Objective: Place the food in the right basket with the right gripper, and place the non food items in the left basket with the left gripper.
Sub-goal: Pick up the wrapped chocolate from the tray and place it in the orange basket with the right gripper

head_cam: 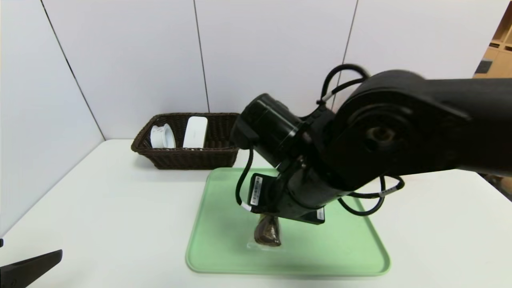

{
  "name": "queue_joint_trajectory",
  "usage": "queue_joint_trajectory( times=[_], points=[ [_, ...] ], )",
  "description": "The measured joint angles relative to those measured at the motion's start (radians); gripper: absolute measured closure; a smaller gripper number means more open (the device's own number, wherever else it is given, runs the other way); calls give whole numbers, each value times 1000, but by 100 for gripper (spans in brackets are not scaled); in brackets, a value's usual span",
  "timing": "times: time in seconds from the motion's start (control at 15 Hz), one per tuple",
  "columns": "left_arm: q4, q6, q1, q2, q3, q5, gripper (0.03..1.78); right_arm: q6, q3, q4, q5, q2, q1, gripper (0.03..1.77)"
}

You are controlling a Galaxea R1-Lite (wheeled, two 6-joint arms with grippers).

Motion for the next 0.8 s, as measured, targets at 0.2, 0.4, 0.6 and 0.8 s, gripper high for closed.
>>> queue_joint_trajectory(
  times=[0.2, 0.4, 0.6, 0.8],
  points=[
    [3, 0, 0, -2, -1, 10, 12, -33, 0, -1, 65, -136, 9, 170],
    [3, 1, 0, 1, 0, 14, 12, -156, -6, -8, 80, -280, -52, 170],
    [3, 1, 0, 4, 2, 14, 12, -261, -3, -27, 110, -375, -206, 170],
    [2, 2, 0, 5, 2, 14, 12, -281, 0, -59, 223, -419, -445, 170]
  ],
)
